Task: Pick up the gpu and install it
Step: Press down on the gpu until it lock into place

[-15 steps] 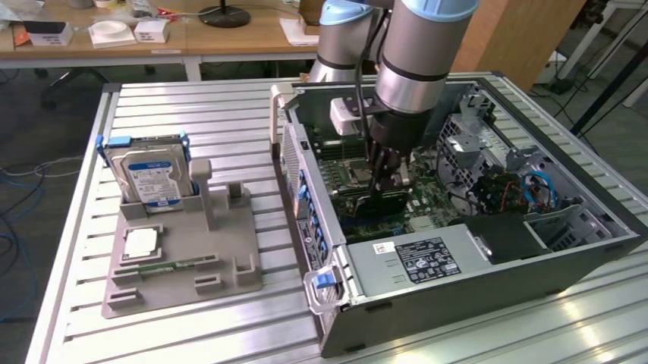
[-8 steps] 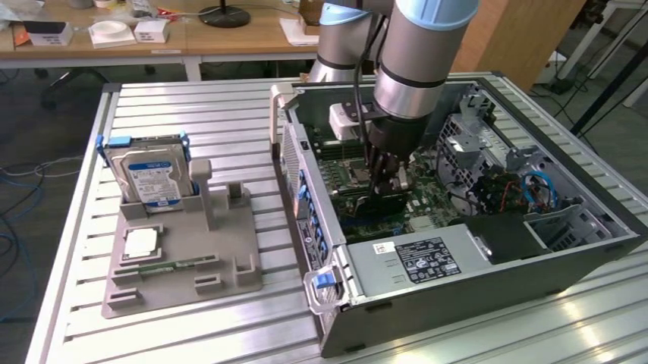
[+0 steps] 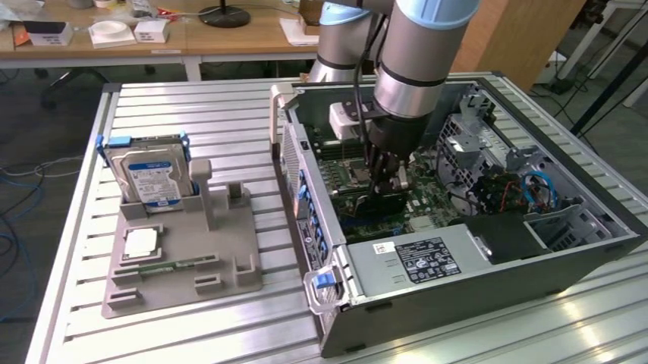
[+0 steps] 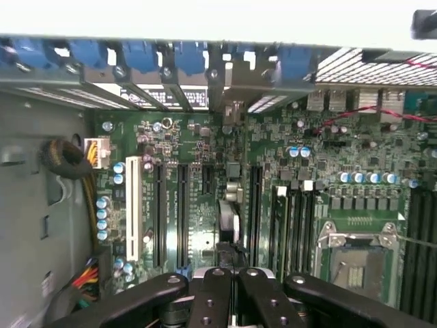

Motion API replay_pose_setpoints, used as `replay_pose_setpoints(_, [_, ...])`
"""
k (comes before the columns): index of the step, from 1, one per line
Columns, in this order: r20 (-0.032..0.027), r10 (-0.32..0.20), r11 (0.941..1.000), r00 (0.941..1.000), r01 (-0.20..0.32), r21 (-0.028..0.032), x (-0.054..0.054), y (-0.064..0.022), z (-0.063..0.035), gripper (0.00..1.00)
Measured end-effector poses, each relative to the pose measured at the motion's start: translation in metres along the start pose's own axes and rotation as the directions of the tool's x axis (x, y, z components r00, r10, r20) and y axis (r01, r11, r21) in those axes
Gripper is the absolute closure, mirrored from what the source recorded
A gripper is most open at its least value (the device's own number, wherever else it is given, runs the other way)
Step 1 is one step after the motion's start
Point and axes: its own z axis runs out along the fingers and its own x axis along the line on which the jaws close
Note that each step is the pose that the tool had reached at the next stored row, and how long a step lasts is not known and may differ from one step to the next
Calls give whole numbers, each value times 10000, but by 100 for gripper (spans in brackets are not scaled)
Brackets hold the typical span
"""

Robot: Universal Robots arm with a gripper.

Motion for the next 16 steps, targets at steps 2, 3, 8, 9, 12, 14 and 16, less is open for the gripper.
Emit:
replay_pose_setpoints(2, [-4, 0, 10000, 10000, 0, -1, 0, -1, -34, 89])
replay_pose_setpoints(3, [-3, -1, 10000, 10000, 1, 0, 0, -1, -36, 89])
replay_pose_setpoints(8, [-34, 0, 10000, 10000, 0, -2, -1, 117, -109, 89])
replay_pose_setpoints(9, [-35, -1, 10000, 10000, 1, -1, -1, 155, -115, 89])
replay_pose_setpoints(12, [-38, -2, 10000, 10000, 2, -2, -2, 264, -190, 89])
replay_pose_setpoints(14, [-37, -1, 10000, 10000, 1, -2, -3, 318, -259, 89])
replay_pose_setpoints(16, [-35, -1, 10000, 10000, 1, -1, -4, 327, -276, 89])
